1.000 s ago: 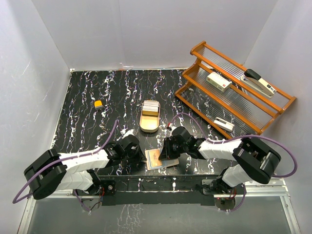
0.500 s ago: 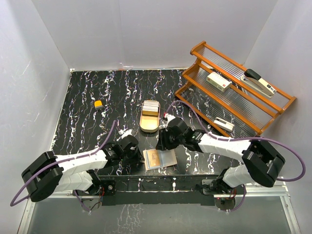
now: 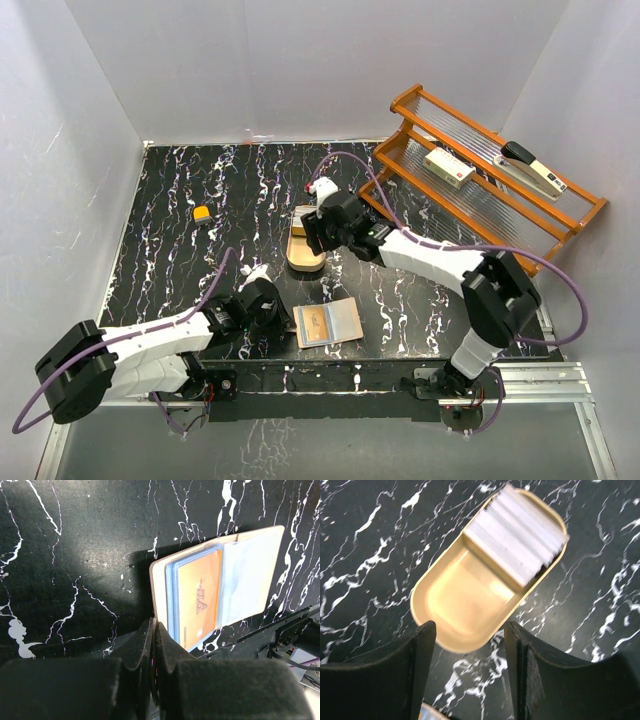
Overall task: Put the credit cards into the card holder
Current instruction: Pick up the credit card from the storage box.
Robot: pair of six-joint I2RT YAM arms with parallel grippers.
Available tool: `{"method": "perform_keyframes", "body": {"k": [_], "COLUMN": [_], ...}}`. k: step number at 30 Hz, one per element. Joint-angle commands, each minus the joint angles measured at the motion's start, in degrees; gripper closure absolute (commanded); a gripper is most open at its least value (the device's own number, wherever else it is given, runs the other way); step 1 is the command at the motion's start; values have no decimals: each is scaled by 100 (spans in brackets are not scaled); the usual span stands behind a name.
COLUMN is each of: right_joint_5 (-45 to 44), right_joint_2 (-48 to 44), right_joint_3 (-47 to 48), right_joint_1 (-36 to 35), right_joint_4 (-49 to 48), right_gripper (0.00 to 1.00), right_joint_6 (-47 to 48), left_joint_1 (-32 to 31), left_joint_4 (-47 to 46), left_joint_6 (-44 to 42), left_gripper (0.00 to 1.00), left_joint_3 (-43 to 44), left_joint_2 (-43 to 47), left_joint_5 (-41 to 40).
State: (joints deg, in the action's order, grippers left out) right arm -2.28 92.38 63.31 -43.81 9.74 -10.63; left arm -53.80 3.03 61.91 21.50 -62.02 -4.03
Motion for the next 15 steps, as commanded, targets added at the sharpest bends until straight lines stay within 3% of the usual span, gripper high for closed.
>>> {"method": "perform_keyframes", "body": {"k": [1, 3, 15], "right_joint_5": [-373, -372, -906], "right_joint_2": [436, 662, 1803], "right_joint_3": [741, 958, 1838], "right_joint_1": [47, 42, 48], "right_joint_4": [-67, -43, 21], "right_gripper": [40, 35, 36], "right_joint_6": [1110, 1409, 2665], "left_joint_1": [-9, -10, -10], "left_joint_4": [-43, -41, 108], "left_joint_6": [-66, -78, -102], "left_gripper": [100, 100, 100], "left_joint_3": [-122, -137, -102], "left_joint_2": [269, 297, 430], "left_joint_5": [-82, -69, -100]}}
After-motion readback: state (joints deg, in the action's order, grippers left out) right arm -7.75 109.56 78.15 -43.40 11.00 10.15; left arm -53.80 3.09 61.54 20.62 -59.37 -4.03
